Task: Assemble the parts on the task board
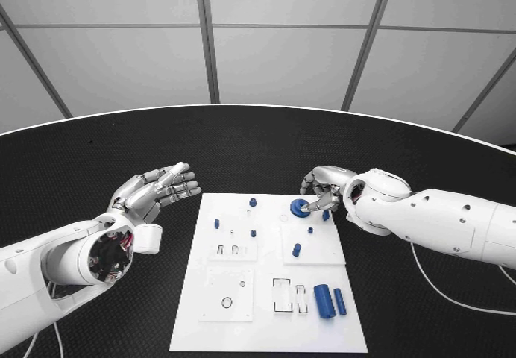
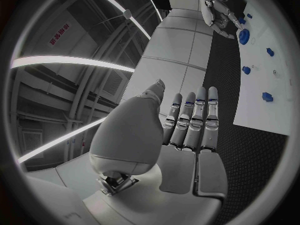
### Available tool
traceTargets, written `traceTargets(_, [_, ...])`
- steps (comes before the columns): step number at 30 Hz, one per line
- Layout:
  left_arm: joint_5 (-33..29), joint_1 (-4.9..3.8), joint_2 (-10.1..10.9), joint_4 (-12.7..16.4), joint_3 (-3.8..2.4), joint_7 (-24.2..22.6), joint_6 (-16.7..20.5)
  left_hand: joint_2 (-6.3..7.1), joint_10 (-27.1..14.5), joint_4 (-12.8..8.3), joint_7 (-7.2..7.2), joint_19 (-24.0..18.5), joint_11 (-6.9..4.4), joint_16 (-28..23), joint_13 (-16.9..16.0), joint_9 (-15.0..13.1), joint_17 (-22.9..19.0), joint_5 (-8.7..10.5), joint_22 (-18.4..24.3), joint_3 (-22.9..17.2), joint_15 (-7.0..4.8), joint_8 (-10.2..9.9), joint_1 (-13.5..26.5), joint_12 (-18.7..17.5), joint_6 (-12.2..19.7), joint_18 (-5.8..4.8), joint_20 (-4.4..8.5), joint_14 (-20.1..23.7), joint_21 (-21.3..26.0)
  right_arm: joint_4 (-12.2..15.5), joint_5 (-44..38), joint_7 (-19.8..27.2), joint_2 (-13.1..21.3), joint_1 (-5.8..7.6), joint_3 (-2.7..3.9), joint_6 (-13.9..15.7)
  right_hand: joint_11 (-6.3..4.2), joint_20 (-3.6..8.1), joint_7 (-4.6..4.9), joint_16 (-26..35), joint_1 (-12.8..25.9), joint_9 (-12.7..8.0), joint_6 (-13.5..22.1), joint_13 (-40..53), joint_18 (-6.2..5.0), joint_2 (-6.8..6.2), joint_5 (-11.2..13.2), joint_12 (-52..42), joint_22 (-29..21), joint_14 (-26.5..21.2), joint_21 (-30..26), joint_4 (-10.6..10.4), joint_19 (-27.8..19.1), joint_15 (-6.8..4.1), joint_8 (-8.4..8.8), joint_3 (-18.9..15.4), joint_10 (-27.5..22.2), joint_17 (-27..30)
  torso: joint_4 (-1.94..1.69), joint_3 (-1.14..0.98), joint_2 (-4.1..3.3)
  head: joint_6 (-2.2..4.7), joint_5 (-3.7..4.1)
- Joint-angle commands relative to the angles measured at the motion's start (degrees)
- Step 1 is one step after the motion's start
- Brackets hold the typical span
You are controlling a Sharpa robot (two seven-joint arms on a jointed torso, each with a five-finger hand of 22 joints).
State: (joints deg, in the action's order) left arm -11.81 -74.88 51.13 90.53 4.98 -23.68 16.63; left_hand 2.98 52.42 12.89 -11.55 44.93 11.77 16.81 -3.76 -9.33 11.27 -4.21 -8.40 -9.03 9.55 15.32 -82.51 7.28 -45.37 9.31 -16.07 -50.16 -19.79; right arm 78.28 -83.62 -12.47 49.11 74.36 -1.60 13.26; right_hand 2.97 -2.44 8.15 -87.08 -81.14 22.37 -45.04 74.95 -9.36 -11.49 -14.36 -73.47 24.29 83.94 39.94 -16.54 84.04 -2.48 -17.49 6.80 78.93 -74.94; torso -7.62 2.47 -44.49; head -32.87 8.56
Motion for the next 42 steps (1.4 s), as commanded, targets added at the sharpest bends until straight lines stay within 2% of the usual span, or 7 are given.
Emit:
traceTargets(1, [0.0, 0.0, 0.0, 0.0, 0.0, 0.0, 0.0, 0.34, 0.2, -0.1, -3.04, 0.5, 0.07, -0.4, 0.1, 0.1, 0.0, -0.11, 0.1, -0.3, 0.08, -0.4, 0.1, -0.2, -0.2, 1.15, 0.0, 0.4, -0.3, -0.4, 0.0, 0.0, -0.2, 0.0, -0.01, -0.3, -0.05, -0.11, 0.02, -0.3, -0.5, 0.0, 0.5, 2.0, 0.08, 0.47, -0.8, -0.8, -0.2, 5.2, 0.4, -0.1, 3.2, 0.23, -0.37, -0.2, 0.5, -10.5, -0.09, 0.02, 0.05, -0.27, 0.07])
traceTargets(11, [0.0, 0.0, 0.2, 0.1, 0.0, 0.0, 0.0, 0.34, 0.2, -0.1, -3.04, 0.5, 0.07, -0.4, 0.1, 0.1, 0.0, -0.11, 0.1, -0.3, 0.08, -0.4, 0.1, -0.2, -0.2, 1.15, 0.0, 0.4, -0.3, -1.7, 0.1, 0.3, -1.3, -0.02, -0.3, -1.8, -0.04, -0.12, 0.03, -0.9, -0.5, -0.1, 0.6, 3.4, 0.07, 0.59, -1.4, -2.5, -0.4, 5.3, 0.6, -0.1, 3.2, 0.25, -0.57, -0.1, 1.5, -11.4, -0.17, -0.05, -0.01, -0.51, -0.01])
traceTargets(21, [0.0, 0.0, 0.3, 0.2, 0.0, 0.0, 0.2, 0.43, 0.4, -0.2, -2.96, 0.5, 0.01, -0.4, 0.0, 0.1, 0.1, -0.1, 0.1, -0.4, 0.04, -0.4, 0.0, -0.3, -0.3, 1.16, 0.0, 0.3, -0.3, -2.1, 0.1, 0.3, -1.4, -0.03, -0.51, -2.9, -0.07, -0.11, -0.04, -1.8, -0.5, -0.1, 0.1, 6.7, 0.05, 0.84, -1.8, -6.5, -0.9, 5.6, 1.0, 0.0, 3.2, 0.24, -1.23, 0.3, 3.9, -13.0, -0.01, -0.02, 0.05, -0.99, -0.24])
traceTargets(31, [0.0, -0.01, 0.3, 0.1, 0.0, 0.0, 0.2, 0.43, 0.4, -0.2, -2.96, 0.5, 0.01, -0.4, 0.0, 0.1, 0.1, -0.1, 0.1, -0.4, 0.04, -0.4, 0.0, -0.3, -0.3, 1.16, 0.0, 0.3, -0.3, -2.4, 0.6, 0.5, -1.4, -0.03, -0.53, -3.9, -0.34, 0.07, -0.36, -2.1, -0.3, -0.2, -1.9, 8.4, -0.02, 1.44, -3.1, -8.5, -1.5, 5.7, 1.4, 0.0, 3.2, -0.01, -2.07, 1.4, 5.1, -13.5, -0.11, 0.04, 0.12, -1.26, -0.15])
traceTargets(42, [0.0, -0.01, 0.4, 0.2, 0.0, 0.0, 0.3, 0.43, 0.4, -0.2, -2.96, 0.5, 0.01, -0.4, 0.0, 0.1, 0.1, -0.1, 0.1, -0.4, 0.04, -0.4, 0.0, -0.3, -0.3, 1.16, 0.0, 0.3, -0.3, -2.8, 1.6, 0.6, -2.0, -0.04, -0.54, -4.2, -0.4, 0.26, -0.41, -2.4, 0.0, -0.6, -2.8, 9.9, 0.0, 1.37, -4.0, -10.4, -1.7, 5.9, 1.9, 0.0, 3.2, -0.21, -1.77, 2.5, 6.5, -14.1, -0.05, 0.07, 0.07, -1.46, -0.34])
